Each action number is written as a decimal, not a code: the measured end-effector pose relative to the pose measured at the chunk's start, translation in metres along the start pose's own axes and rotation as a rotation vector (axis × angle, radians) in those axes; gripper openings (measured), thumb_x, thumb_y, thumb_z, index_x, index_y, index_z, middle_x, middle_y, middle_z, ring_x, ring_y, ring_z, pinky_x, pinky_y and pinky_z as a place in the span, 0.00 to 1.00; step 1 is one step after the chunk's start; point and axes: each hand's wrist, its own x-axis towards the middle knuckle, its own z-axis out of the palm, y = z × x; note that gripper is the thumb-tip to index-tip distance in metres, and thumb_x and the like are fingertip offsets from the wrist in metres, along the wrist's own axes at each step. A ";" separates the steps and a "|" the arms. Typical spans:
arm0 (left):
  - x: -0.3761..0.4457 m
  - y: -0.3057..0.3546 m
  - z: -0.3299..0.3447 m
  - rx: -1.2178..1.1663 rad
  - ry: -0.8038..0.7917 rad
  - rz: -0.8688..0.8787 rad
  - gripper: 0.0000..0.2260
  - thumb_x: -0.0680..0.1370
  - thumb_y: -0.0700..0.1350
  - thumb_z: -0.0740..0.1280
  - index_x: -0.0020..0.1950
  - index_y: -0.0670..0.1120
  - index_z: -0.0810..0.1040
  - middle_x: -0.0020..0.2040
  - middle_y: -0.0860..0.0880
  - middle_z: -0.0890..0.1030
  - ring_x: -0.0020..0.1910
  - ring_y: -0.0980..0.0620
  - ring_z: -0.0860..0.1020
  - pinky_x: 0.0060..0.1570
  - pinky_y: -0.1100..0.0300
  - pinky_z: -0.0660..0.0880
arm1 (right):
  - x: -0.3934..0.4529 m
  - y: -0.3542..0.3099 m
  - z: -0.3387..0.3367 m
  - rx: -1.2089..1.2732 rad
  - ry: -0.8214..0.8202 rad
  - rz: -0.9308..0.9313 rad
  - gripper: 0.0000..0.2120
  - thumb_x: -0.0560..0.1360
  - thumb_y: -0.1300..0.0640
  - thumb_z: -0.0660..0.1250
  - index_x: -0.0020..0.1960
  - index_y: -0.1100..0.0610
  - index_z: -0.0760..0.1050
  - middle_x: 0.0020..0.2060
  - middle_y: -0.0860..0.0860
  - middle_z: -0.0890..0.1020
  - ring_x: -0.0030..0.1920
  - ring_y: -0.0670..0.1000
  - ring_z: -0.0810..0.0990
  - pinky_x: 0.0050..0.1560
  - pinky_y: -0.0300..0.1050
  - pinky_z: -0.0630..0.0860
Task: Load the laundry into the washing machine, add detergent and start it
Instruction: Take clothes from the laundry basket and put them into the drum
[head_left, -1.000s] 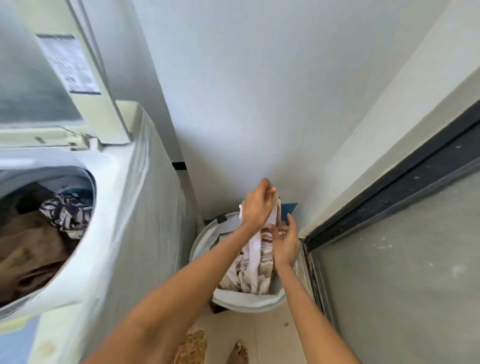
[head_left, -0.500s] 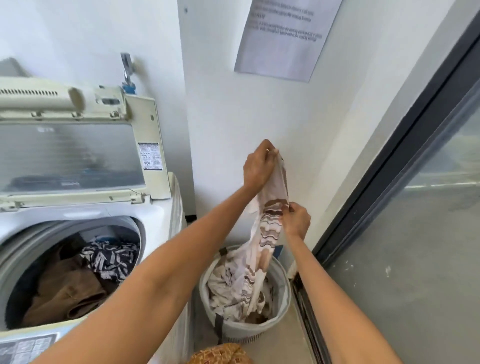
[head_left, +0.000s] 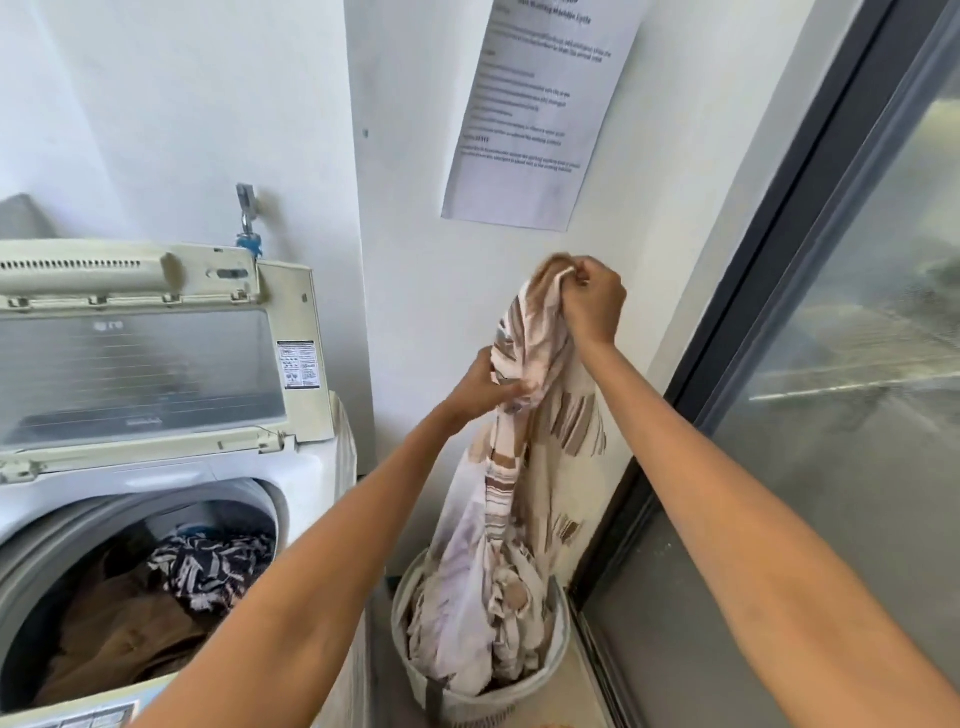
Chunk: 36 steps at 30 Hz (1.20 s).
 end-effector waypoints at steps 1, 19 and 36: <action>0.005 -0.001 0.005 0.014 -0.004 0.020 0.19 0.72 0.40 0.73 0.59 0.47 0.71 0.49 0.50 0.80 0.45 0.60 0.79 0.42 0.66 0.76 | 0.001 -0.006 0.002 -0.001 -0.048 -0.037 0.09 0.72 0.63 0.63 0.47 0.62 0.82 0.42 0.59 0.84 0.44 0.55 0.81 0.38 0.37 0.64; 0.056 0.048 -0.043 0.146 0.452 -0.058 0.15 0.64 0.37 0.59 0.46 0.42 0.81 0.40 0.39 0.83 0.35 0.42 0.82 0.38 0.43 0.81 | -0.063 0.147 0.012 -0.441 -0.802 0.233 0.17 0.71 0.45 0.69 0.52 0.56 0.79 0.48 0.54 0.82 0.51 0.55 0.80 0.45 0.46 0.74; 0.030 0.050 -0.049 0.020 0.168 -0.019 0.12 0.67 0.47 0.77 0.45 0.45 0.79 0.32 0.47 0.78 0.29 0.51 0.75 0.28 0.60 0.72 | 0.036 -0.064 0.017 0.241 -0.554 0.056 0.13 0.74 0.69 0.60 0.40 0.53 0.76 0.36 0.49 0.79 0.37 0.48 0.79 0.41 0.44 0.79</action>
